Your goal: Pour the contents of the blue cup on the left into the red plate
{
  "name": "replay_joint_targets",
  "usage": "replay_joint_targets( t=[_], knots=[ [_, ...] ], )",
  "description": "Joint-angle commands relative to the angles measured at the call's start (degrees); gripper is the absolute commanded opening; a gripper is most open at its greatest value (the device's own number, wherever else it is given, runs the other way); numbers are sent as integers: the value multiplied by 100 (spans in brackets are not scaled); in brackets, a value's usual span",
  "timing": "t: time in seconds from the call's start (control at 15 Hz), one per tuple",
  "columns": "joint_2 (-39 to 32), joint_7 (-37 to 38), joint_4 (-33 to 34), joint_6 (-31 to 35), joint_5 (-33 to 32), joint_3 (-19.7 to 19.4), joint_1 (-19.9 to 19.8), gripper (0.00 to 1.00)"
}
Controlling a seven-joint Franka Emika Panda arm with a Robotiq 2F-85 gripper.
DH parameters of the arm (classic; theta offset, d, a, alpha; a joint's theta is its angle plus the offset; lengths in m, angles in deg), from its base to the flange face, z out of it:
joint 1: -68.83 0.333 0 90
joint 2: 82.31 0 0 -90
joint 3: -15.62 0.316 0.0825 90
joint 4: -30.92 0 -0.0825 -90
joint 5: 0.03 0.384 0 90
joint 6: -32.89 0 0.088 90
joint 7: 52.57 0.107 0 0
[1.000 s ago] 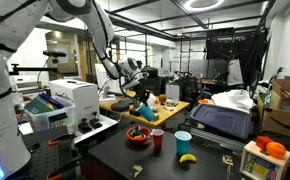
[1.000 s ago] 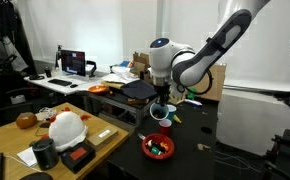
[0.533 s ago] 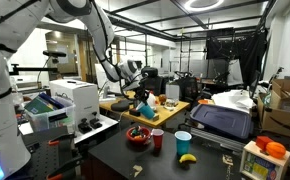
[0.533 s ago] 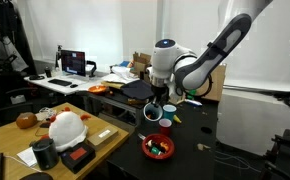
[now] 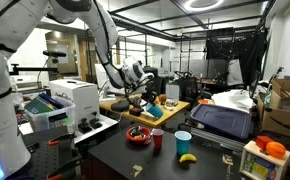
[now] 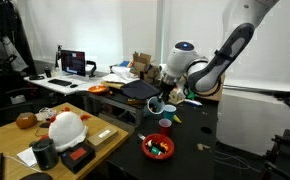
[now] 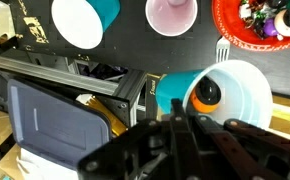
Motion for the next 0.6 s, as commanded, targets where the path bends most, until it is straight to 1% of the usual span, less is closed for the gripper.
replay_joint_targets(
  t=[0.0,0.07,0.2,0.53],
  knots=[
    [162,637,-513,662,-336,-658,408,1],
    [88,843,-584,880,-437,-937,613,1],
    [0,1079,-742,1147,-498,-1337,927,1],
    [-343,1466,-1055,1764,-335,-2168,1819,1]
  ],
)
